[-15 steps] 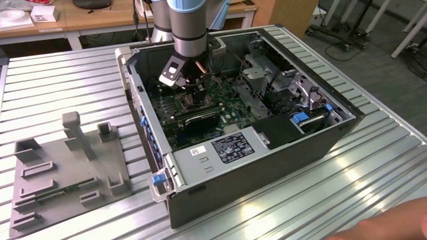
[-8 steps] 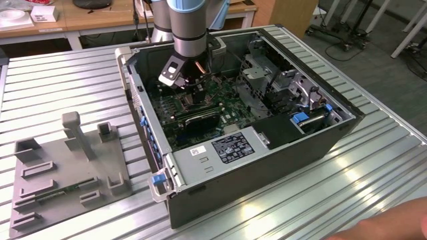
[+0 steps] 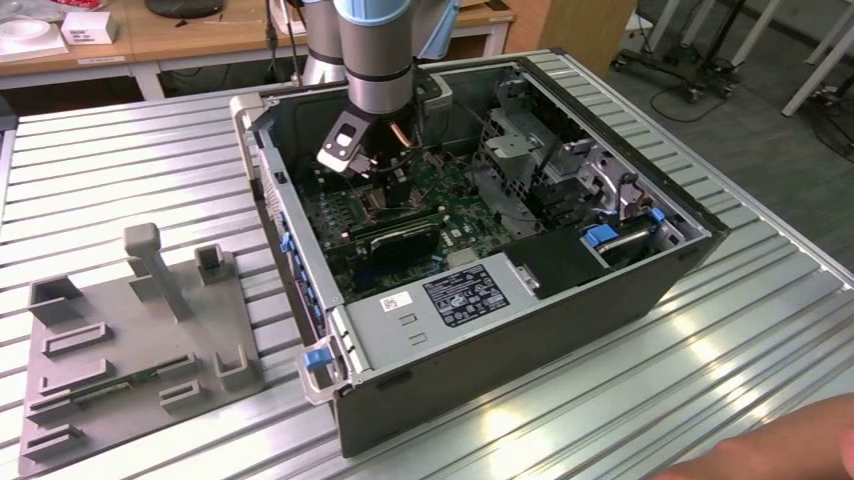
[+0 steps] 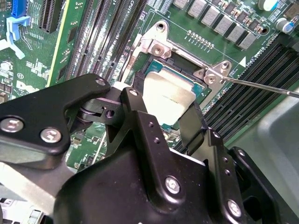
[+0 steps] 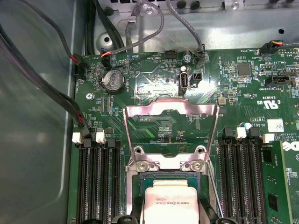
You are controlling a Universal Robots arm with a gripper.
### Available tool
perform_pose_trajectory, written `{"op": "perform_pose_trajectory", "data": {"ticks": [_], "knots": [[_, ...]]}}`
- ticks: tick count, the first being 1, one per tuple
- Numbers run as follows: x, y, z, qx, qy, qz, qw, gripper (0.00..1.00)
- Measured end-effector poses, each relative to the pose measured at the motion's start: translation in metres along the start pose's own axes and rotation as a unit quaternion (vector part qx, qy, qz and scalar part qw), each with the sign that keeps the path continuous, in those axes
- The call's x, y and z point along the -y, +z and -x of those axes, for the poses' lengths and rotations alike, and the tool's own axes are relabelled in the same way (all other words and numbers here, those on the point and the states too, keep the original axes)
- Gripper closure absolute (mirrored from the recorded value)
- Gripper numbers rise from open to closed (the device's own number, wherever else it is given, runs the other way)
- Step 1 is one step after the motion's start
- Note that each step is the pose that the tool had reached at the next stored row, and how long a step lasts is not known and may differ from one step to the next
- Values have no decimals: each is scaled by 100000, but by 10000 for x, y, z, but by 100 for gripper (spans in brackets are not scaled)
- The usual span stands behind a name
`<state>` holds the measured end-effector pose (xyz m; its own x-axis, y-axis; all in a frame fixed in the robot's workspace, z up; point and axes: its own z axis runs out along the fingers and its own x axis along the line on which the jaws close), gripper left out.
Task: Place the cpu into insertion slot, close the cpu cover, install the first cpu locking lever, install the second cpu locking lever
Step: 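Place the cpu into insertion slot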
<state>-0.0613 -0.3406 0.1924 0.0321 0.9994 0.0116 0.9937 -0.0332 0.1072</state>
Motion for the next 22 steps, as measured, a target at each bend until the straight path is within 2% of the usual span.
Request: {"op": "perform_pose_trajectory", "data": {"ticks": [22], "knots": [[-3,-2,-6,-16,7,9,100000,46]]}}
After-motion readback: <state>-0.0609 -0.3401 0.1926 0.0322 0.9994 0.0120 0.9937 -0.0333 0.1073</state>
